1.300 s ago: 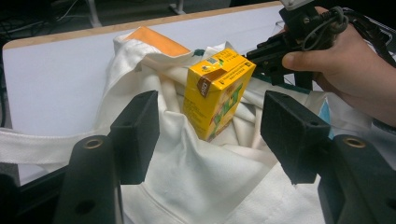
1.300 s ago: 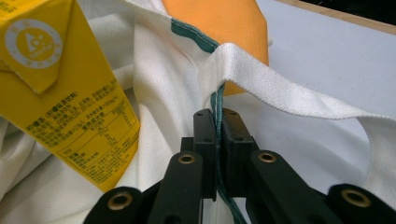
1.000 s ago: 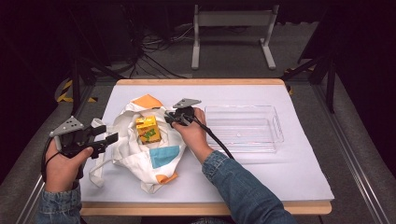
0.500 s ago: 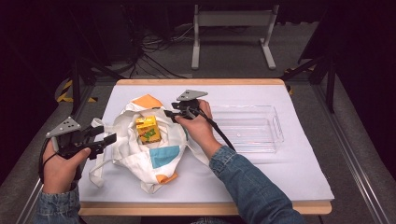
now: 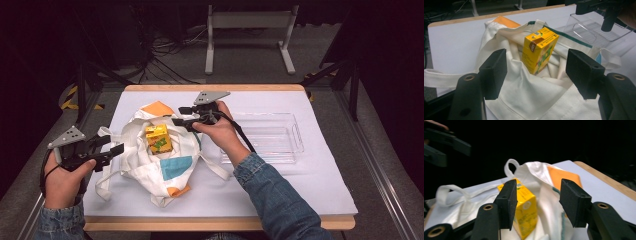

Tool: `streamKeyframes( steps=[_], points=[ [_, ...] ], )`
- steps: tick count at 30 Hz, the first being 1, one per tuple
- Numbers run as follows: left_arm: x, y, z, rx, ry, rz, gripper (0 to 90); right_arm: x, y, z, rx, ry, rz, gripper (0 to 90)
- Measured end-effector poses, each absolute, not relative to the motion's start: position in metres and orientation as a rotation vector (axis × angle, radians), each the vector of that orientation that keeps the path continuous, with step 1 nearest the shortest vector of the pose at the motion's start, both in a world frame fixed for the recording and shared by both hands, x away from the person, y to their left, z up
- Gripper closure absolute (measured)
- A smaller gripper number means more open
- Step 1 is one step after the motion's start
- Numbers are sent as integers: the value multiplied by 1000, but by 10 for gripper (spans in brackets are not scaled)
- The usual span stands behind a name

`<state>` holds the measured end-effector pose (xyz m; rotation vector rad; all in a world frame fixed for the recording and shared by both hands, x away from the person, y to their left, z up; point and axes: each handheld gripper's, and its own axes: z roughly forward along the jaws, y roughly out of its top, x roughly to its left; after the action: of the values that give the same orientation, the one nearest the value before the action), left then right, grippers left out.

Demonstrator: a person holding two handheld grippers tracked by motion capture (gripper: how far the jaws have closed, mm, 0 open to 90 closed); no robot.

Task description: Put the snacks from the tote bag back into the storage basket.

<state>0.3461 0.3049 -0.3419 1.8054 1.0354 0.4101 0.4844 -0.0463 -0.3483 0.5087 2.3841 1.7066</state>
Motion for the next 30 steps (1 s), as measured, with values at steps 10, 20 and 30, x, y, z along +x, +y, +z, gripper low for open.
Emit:
streamKeyframes(
  steps=[10, 20, 30],
  points=[
    [347, 305, -342, 1807, 1032, 408, 345, 493, -27, -361, 383, 2467, 1750, 315],
    [343, 308, -343, 1805, 1042, 417, 344, 497, -4, -377, 352, 2497, 1783, 260],
    [339, 311, -344, 1799, 1056, 422, 343, 500, 9, -393, 322, 2525, 1773, 239]
  ],
)
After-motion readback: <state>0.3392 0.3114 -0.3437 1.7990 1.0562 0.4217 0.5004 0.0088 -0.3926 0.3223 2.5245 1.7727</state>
